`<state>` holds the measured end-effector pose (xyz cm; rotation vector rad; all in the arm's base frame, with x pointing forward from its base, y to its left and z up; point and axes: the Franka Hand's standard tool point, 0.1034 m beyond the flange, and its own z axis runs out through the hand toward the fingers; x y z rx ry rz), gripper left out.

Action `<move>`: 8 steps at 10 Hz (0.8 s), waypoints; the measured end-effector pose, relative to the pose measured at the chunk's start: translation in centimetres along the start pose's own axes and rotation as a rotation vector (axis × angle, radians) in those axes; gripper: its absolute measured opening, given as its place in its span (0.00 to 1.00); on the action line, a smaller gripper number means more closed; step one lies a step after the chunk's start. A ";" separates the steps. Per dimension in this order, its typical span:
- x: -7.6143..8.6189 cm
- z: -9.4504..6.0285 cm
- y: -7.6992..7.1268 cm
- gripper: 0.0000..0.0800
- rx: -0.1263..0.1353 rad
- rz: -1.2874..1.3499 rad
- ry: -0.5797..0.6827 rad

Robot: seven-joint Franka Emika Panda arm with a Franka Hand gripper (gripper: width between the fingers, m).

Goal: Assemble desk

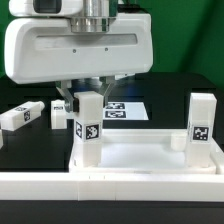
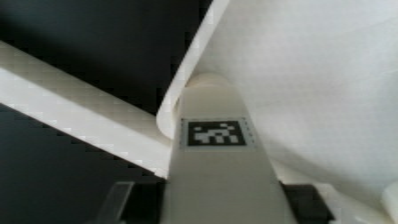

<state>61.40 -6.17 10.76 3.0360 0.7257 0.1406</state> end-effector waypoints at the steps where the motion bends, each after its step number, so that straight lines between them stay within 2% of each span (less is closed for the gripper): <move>1: 0.0 0.0 0.0 0.36 0.000 0.002 0.000; 5: -0.1 0.0 0.0 0.36 0.013 0.498 0.005; 8: -0.2 0.1 -0.2 0.36 0.017 0.773 -0.004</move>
Offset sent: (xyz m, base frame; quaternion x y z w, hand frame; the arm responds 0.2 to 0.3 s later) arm -0.0082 -0.0026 -0.0016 0.0202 -0.0093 0.1931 0.9809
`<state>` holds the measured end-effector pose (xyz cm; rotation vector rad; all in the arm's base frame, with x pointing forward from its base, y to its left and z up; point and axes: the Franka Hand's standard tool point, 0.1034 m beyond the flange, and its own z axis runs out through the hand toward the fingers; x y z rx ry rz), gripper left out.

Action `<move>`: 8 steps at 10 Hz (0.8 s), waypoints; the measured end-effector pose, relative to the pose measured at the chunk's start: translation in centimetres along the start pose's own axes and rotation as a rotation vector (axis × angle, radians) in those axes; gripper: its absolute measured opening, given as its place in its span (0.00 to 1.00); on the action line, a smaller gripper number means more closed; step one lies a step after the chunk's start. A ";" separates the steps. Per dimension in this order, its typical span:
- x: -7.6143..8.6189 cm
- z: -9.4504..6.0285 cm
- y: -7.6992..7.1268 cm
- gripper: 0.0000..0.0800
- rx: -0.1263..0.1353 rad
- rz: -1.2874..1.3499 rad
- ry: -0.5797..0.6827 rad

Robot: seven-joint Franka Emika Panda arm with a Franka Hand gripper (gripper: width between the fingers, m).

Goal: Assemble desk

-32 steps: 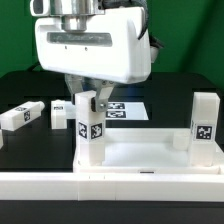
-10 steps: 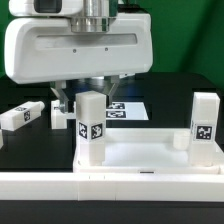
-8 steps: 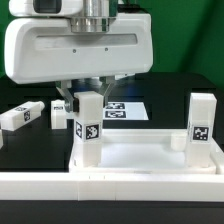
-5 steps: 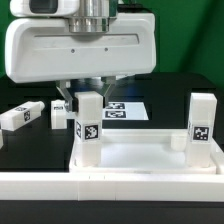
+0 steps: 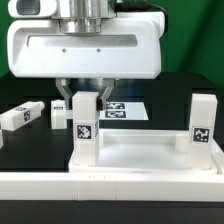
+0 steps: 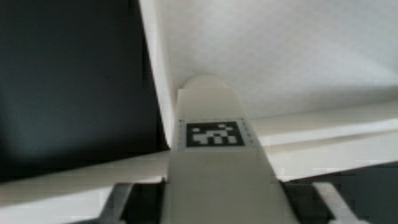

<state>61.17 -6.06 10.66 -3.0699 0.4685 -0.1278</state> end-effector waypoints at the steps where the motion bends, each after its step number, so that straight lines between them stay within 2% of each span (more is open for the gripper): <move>1: 0.0 0.0 0.0 0.36 -0.005 0.071 0.000; 4: -0.1 0.0 0.1 0.38 -0.012 0.152 -0.001; 5: -0.1 0.0 0.0 0.42 -0.011 0.180 -0.002; 6: -0.1 0.0 0.0 0.58 -0.011 0.181 -0.002; 7: -0.1 0.0 0.0 0.58 -0.011 0.178 -0.002; 8: -0.1 0.0 0.0 0.76 -0.011 0.178 -0.002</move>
Offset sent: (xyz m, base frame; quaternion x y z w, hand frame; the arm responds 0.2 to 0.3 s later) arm 0.0015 -0.0017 0.0000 -0.0135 0.0192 0.0812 0.9964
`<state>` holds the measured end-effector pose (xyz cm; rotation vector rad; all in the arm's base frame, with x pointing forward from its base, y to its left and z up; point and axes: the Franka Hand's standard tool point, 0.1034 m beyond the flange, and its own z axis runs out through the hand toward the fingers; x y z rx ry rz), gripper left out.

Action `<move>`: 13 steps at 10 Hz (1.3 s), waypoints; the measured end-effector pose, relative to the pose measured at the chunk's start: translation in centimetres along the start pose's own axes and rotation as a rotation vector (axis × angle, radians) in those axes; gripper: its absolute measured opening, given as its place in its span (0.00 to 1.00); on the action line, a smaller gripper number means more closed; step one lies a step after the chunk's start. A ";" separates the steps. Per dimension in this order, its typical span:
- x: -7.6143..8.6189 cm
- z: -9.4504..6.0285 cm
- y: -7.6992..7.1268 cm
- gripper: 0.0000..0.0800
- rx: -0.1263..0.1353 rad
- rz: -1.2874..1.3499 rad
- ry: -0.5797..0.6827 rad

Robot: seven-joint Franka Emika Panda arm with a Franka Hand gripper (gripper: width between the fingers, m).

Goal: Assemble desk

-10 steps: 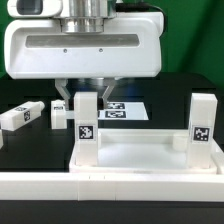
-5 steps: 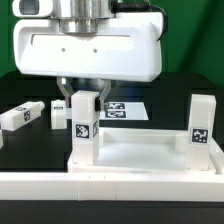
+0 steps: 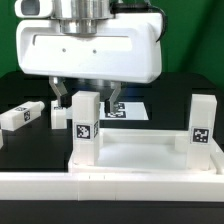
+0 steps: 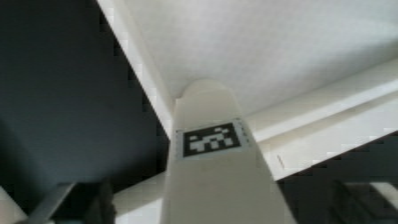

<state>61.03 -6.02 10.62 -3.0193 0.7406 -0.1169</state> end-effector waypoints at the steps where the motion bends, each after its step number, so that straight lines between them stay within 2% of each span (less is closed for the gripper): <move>1: 0.0 0.0 0.0 0.80 0.000 0.000 0.000; 3: -0.2 -0.4 -0.2 0.81 0.004 -0.007 0.006; 4: -0.8 -1.4 -0.5 0.81 0.015 -0.005 0.009; 6: -2.9 -3.0 -1.0 0.81 0.031 -0.002 0.002; 8: -4.6 -2.5 -1.4 0.81 0.031 -0.010 0.005; 11: -4.5 -2.5 -1.3 0.81 0.030 -0.011 0.005; 13: -4.9 -2.2 -1.3 0.81 0.038 0.077 -0.003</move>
Offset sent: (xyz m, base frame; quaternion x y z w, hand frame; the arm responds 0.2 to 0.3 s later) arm -0.0279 0.0126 0.0279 0.0097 -0.0165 -0.0008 0.9998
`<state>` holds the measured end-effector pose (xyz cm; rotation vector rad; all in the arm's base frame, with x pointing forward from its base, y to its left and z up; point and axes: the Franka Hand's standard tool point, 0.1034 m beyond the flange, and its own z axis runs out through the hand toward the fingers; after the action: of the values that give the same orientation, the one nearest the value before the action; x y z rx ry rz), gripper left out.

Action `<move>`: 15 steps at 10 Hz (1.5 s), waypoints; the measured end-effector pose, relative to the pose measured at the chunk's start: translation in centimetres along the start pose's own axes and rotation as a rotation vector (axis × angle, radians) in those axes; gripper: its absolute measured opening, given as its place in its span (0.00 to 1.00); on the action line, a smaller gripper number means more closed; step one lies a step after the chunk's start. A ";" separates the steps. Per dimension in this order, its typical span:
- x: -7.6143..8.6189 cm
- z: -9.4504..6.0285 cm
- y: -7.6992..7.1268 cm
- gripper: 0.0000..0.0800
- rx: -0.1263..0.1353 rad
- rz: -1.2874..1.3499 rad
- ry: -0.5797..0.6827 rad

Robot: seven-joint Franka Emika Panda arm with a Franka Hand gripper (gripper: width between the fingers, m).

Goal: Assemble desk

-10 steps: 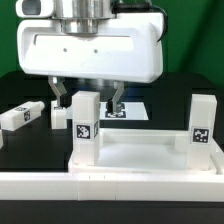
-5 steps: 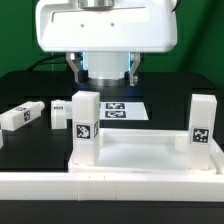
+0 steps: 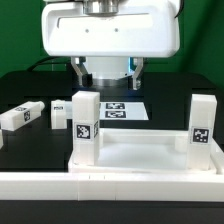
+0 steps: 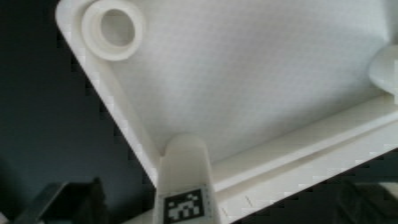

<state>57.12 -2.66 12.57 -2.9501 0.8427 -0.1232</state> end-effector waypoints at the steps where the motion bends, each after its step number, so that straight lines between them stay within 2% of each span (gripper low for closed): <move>1: -1.0 0.5 -0.1 0.81 0.002 0.054 0.005; 2: -1.7 0.9 -0.3 0.81 -0.002 0.050 0.002; 7: -1.5 0.9 -0.3 0.81 -0.002 0.042 0.003; 9: -2.2 1.6 -0.2 0.81 -0.005 0.086 0.001; 15: -2.3 1.9 0.1 0.81 -0.009 0.072 -0.010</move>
Offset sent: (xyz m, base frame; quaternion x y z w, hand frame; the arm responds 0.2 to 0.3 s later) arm 0.0000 0.0000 0.0000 0.0000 0.0000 0.0000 1.0000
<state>55.31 -1.45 10.58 -2.9219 0.9487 -0.1007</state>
